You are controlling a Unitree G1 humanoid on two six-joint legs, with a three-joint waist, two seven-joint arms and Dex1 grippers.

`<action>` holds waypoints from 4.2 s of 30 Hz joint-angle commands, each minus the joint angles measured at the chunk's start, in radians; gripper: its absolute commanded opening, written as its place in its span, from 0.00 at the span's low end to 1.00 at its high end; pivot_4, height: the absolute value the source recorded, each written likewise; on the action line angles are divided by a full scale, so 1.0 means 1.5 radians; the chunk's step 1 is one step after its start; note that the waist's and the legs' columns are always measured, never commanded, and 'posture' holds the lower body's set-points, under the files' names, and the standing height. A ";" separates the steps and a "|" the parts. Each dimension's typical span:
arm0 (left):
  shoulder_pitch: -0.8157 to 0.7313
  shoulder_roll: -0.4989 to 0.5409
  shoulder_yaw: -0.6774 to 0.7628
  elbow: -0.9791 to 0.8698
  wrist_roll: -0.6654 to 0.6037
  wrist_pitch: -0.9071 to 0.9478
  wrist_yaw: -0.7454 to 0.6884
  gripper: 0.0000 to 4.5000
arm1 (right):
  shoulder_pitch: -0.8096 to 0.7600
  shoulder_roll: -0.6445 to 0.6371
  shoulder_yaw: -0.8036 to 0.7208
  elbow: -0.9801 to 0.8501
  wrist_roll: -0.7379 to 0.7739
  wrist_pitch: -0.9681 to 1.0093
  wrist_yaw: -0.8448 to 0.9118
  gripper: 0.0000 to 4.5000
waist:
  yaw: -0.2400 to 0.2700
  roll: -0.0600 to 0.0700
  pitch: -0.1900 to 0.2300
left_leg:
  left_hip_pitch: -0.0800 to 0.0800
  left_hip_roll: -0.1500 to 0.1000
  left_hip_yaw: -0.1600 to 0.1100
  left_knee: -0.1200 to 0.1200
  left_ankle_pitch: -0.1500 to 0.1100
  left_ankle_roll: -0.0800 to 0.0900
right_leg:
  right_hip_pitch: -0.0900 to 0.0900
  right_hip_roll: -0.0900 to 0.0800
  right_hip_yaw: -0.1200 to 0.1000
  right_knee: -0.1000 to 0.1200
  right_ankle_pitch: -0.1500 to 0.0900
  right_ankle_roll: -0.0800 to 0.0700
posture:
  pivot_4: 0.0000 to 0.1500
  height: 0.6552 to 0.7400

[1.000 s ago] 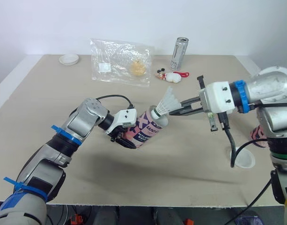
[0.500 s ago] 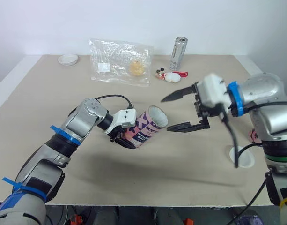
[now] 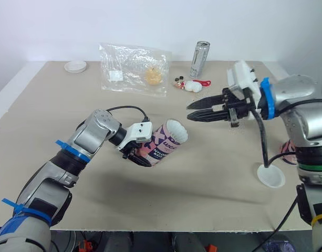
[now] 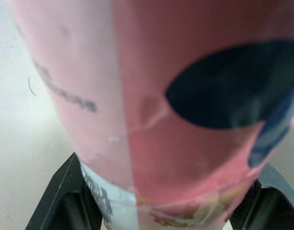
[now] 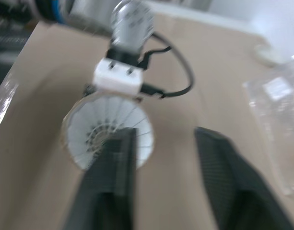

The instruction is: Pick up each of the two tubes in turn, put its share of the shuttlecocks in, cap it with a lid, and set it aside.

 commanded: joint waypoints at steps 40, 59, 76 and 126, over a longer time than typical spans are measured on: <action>-0.015 -0.002 0.001 0.010 0.014 -0.008 -0.013 0.61 | -0.159 0.188 0.285 0.152 -0.248 -0.085 0.164 0.03 | -0.012 0.000 0.000 | 0.004 0.001 -0.001 0.001 0.000 0.000 | 0.001 0.002 -0.001 0.005 -0.001 -0.002 | 1.00 1.00; -0.005 0.003 0.004 0.019 0.014 -0.018 -0.012 0.61 | -0.097 0.009 0.066 0.015 -0.065 0.080 0.124 0.03 | -0.011 -0.001 0.000 | 0.001 0.000 -0.002 0.001 0.000 0.000 | 0.000 0.001 -0.001 0.005 -0.002 -0.002 | 1.00 1.00; 0.187 -0.123 0.159 -0.024 -0.069 -0.186 0.214 0.61 | 0.178 0.090 -0.224 -0.144 0.095 0.209 -0.235 0.03 | 0.000 -0.002 0.001 | 0.000 0.000 -0.002 0.000 0.000 0.000 | -0.001 0.000 -0.002 0.004 -0.002 -0.002 | 1.00 1.00; 0.320 -0.230 0.123 -0.025 -0.062 -0.340 0.361 0.61 | 0.665 -0.327 -0.310 -0.144 0.010 0.291 -0.152 0.99 | 0.001 -0.003 0.001 | 0.001 -0.001 0.001 0.003 0.000 -0.001 | 0.001 -0.001 0.002 0.001 -0.002 -0.001 | 1.00 1.00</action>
